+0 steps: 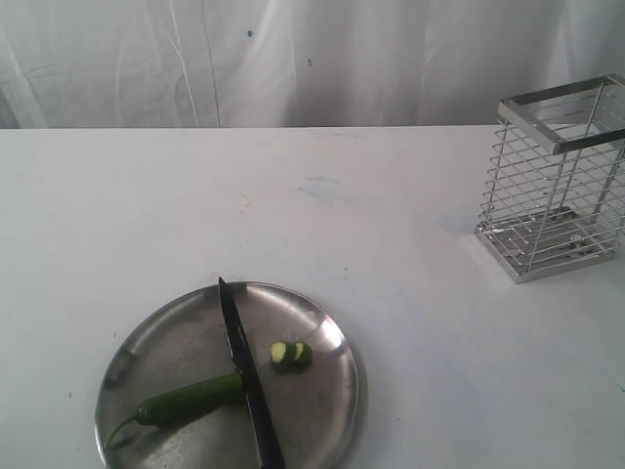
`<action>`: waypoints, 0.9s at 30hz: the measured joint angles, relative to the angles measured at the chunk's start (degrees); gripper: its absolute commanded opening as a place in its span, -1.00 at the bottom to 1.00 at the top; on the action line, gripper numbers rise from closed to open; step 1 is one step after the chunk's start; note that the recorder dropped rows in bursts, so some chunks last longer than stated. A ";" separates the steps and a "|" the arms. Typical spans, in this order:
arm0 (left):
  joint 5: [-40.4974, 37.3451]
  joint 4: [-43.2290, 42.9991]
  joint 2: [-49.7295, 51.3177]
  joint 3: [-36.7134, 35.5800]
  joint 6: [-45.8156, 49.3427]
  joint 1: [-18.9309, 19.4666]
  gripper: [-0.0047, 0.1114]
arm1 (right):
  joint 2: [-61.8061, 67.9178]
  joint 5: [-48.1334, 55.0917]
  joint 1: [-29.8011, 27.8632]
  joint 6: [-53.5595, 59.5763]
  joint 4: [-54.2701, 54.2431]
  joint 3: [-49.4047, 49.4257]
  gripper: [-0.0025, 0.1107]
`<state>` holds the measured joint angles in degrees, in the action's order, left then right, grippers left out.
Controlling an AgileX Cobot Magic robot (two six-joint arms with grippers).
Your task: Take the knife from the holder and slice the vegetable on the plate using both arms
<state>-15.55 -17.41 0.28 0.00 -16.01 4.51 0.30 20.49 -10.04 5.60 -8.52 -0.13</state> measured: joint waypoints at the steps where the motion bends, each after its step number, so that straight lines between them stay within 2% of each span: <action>1: -0.13 0.00 0.00 0.00 0.00 0.00 -0.92 | 0.00 0.00 0.00 0.00 0.00 0.00 -0.96; 27: -0.59 -0.03 0.00 0.00 0.00 0.00 -0.92 | 0.00 0.00 0.00 0.00 0.00 0.00 -0.96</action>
<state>-16.14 -17.44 0.28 0.00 -16.01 4.51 0.30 20.49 -10.04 5.60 -8.52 -0.13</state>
